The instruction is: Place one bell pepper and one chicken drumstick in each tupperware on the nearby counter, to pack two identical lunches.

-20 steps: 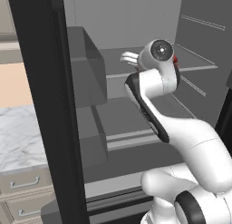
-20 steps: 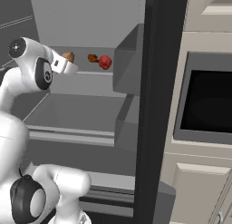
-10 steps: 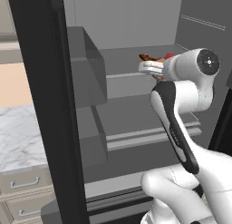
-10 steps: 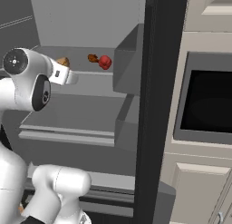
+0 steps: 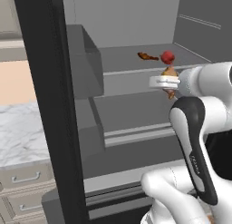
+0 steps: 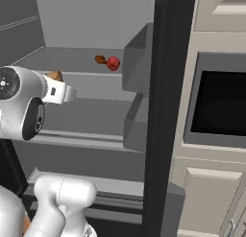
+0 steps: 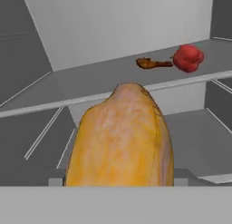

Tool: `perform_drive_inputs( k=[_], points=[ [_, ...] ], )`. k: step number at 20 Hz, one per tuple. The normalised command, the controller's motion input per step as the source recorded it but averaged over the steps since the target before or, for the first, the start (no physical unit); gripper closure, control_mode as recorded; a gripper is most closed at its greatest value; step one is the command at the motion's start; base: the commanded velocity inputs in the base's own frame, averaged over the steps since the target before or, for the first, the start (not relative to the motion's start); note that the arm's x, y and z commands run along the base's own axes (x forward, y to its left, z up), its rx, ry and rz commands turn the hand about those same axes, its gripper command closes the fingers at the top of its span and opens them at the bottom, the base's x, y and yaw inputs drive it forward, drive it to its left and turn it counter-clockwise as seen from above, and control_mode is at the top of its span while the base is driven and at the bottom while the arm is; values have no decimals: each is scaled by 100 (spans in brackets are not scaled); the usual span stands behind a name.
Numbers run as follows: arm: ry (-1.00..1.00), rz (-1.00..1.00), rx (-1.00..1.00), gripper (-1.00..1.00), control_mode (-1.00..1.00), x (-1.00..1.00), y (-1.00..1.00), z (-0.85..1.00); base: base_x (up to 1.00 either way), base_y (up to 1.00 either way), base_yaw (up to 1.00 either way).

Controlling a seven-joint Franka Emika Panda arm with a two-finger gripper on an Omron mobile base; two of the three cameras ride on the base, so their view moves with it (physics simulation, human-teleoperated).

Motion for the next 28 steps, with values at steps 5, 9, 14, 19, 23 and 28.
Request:
perform_drive_inputs(
  k=[5, 9, 14, 19, 23, 28],
  points=[
    [0, 0, 0, 100, 100, 0, 0, 0, -100, 0, 2],
    [0, 0, 0, 100, 100, 0, 0, 0, -100, 0, 2],
    [0, 0, 0, 100, 100, 0, 0, 0, -100, 0, 1],
    [0, 0, 0, 100, 100, 0, 0, 0, -99, 10, 2],
    [0, 0, 0, 100, 100, 0, 0, 0, -74, 81, 5],
    [0, 0, 0, 100, 100, 0, 0, 0, -32, 100, 0]
  ],
)
